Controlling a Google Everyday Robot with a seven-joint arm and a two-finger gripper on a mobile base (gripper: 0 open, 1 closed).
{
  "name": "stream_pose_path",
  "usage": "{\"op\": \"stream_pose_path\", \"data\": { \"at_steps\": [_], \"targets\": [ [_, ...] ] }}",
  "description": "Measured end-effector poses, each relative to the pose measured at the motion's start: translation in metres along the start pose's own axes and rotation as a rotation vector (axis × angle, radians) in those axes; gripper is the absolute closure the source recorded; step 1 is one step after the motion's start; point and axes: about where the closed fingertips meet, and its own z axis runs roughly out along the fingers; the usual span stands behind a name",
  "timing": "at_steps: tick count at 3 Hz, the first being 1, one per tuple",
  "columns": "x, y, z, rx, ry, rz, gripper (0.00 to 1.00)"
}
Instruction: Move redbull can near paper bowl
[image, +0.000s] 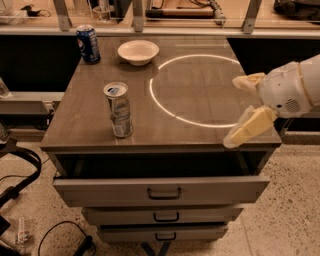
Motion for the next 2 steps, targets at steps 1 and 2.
{"op": "stream_pose_path", "data": {
  "at_steps": [1, 2],
  "targets": [
    [-0.017, -0.001, 0.026, -0.037, -0.244, 0.029, 0.0],
    [-0.041, 0.003, 0.038, -0.065, -0.44, 0.049, 0.0]
  ]
}}
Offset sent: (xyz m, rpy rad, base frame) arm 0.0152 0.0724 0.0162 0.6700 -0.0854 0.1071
